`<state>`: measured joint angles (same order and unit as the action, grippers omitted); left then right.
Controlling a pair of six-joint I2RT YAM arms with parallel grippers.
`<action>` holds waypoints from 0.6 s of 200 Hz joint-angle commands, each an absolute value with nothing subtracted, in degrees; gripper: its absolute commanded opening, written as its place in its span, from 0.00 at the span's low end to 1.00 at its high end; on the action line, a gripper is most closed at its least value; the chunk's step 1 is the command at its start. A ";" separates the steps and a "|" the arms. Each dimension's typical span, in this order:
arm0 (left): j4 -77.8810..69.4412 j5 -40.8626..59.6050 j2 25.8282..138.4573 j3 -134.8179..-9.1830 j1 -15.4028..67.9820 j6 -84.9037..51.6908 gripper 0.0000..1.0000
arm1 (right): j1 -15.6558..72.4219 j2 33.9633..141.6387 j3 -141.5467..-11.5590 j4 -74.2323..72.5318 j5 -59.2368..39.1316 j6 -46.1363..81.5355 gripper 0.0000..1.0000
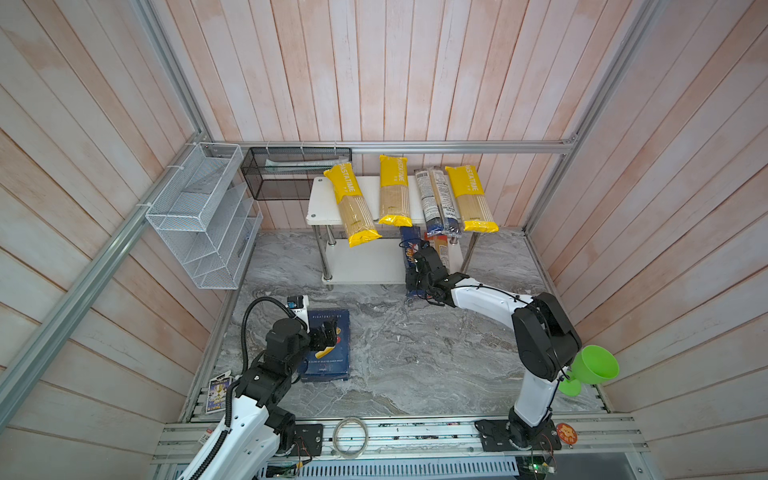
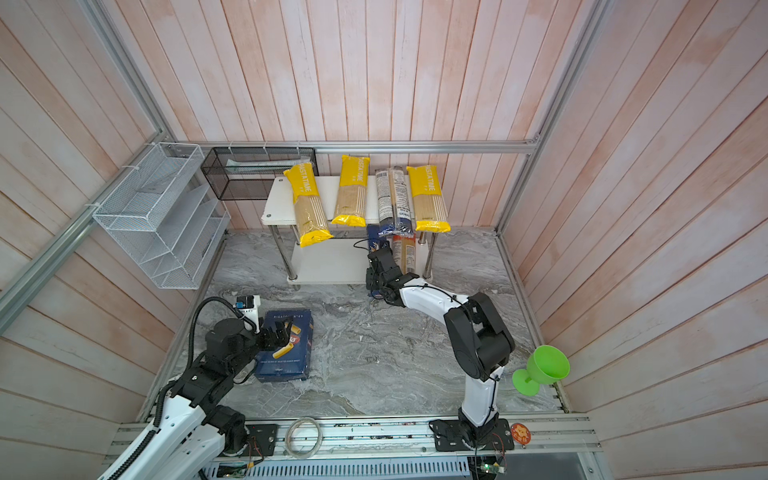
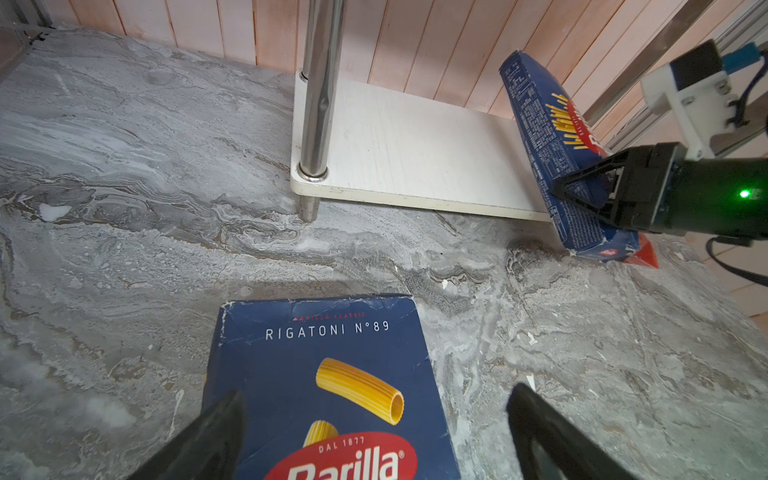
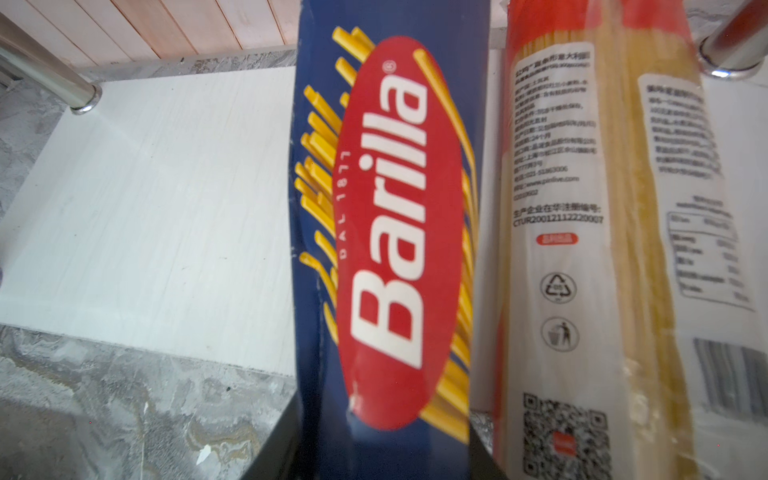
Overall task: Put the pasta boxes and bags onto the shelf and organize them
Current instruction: 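Lower the blue Spaghetti box onto the lower tier beside the red-yellow bag, open right gripper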
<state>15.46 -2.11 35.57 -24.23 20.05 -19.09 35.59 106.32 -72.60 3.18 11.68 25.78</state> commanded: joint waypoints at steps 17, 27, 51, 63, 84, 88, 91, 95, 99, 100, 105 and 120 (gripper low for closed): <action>14.78 -2.38 35.55 -24.70 19.97 -18.49 1.00 | 34.95 105.56 -74.47 -7.83 11.19 27.94 0.34; 14.81 -2.37 35.44 -24.70 19.97 -18.48 1.00 | 34.74 105.81 -74.36 -7.95 11.33 28.04 0.36; 14.84 -2.46 35.15 -24.65 20.03 -18.55 1.00 | 34.25 106.78 -74.82 -6.90 11.29 28.37 0.38; 14.90 -2.46 34.93 -24.61 19.97 -18.55 1.00 | 34.11 106.88 -74.50 -7.07 11.14 28.69 0.39; 14.86 -2.42 34.72 -24.52 19.96 -18.56 1.00 | 33.89 106.53 -73.60 -7.35 11.02 29.17 0.40; 14.94 -2.50 34.72 -24.52 19.98 -18.55 1.00 | 33.84 106.44 -73.36 -7.46 11.04 29.31 0.40; 14.94 -2.54 34.71 -24.57 19.98 -18.56 1.00 | 33.79 106.36 -73.19 -7.47 11.00 29.39 0.41; 15.00 -2.55 34.55 -24.55 19.96 -18.56 1.00 | 33.77 106.28 -73.06 -7.51 10.97 29.55 0.42; 15.03 -2.55 34.55 -24.52 19.99 -18.55 1.00 | 33.78 106.20 -72.88 -7.54 10.99 29.61 0.43; 15.03 -2.55 34.55 -24.52 19.97 -18.55 1.00 | 33.81 106.18 -72.83 -7.59 10.94 29.66 0.44; 14.99 -2.63 34.58 -24.52 19.98 -18.63 1.00 | 33.75 106.09 -72.62 -7.72 10.83 29.83 0.46; 15.02 -2.59 34.69 -24.52 19.97 -18.64 1.00 | 33.77 105.83 -72.12 -8.05 10.56 30.21 0.52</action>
<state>15.46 -2.11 35.11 -24.23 20.05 -19.09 33.87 107.48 -71.88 0.05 10.24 29.41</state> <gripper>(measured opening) 0.995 0.487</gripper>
